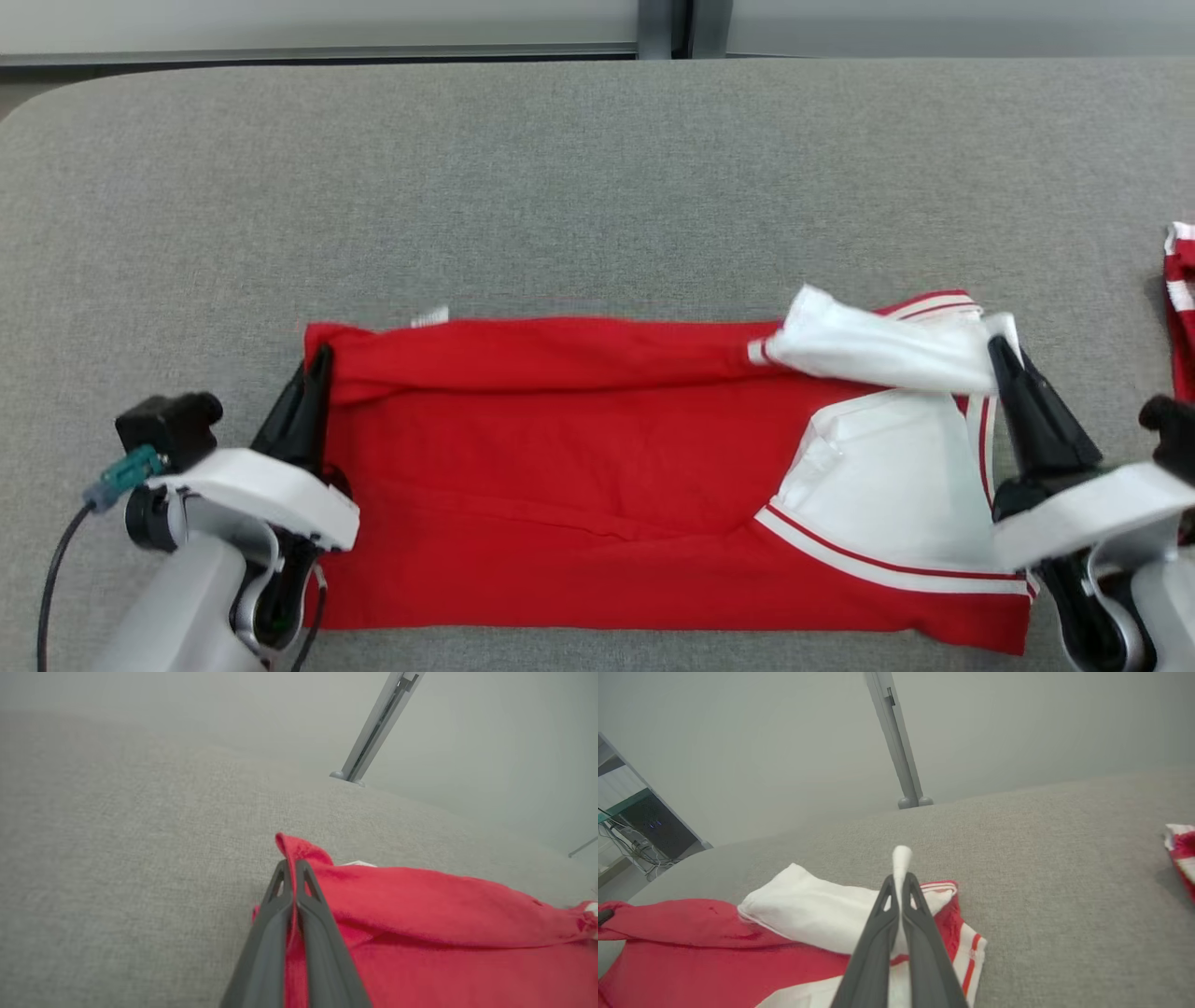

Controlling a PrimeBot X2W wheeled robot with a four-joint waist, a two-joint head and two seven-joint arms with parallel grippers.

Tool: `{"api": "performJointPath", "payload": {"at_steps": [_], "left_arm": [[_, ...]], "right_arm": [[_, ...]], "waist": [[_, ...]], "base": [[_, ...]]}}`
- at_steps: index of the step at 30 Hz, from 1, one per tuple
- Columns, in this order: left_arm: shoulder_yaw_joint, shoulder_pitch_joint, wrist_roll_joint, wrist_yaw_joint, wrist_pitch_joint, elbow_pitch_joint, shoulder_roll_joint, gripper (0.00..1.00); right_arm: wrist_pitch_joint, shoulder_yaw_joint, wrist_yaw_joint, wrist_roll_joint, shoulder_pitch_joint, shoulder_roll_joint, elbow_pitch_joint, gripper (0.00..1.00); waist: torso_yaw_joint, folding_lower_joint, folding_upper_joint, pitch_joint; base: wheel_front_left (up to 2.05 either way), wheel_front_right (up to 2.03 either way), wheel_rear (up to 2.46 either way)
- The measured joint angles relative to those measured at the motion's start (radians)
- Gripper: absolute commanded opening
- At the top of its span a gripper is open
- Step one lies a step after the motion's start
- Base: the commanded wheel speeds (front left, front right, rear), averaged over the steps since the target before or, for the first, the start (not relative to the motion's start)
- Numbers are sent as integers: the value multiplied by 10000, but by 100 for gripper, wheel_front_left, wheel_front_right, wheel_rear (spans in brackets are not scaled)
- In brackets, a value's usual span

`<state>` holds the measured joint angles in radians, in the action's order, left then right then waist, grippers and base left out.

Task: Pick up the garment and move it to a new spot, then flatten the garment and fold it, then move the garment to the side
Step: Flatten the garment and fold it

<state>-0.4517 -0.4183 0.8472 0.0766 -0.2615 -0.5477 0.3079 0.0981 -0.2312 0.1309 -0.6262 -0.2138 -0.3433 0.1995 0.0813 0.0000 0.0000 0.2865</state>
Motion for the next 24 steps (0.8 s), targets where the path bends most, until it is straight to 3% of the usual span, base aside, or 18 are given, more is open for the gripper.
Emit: {"api": "performJointPath", "payload": {"at_steps": [2, 13, 14, 15, 16, 24], "left_arm": [[13, 314, 0, -46, -2, 234, 38, 0], [105, 2818, 180, -1243, 483, 2389, 734, 0], [94, 2959, 203, -1315, 562, 2502, 782, 13], [107, 3076, 240, -1409, 596, 2591, 809, 100], [107, 3153, 245, -1465, 598, 2665, 832, 100], [965, 3668, -888, -2397, 21, 3885, 656, 100]], "right_arm": [[-58, 196, -2, 10, 398, 138, -148, 0], [-780, 1262, -2, 669, 3064, 1373, -1438, 0], [-886, 1258, -2, 673, 3216, 1438, -1492, 9], [-997, 1241, -2, 775, 3346, 1498, -1513, 44], [-997, 1237, -2, 951, 3435, 1553, -1559, 100], [-336, 1789, -2, 2742, 3466, 1893, -2748, 100]], "waist": [[-34, 0, 0, -41], [-265, 0, 0, -506], [-278, 0, 0, -551], [-291, 0, 1, -590], [-309, 0, 0, -617], [-485, 0, 0, -1033]], "base": [[0, 0, 0], [0, 0, 0], [0, 0, 0], [0, 0, 0], [0, 0, 0], [0, 0, 0]]}}
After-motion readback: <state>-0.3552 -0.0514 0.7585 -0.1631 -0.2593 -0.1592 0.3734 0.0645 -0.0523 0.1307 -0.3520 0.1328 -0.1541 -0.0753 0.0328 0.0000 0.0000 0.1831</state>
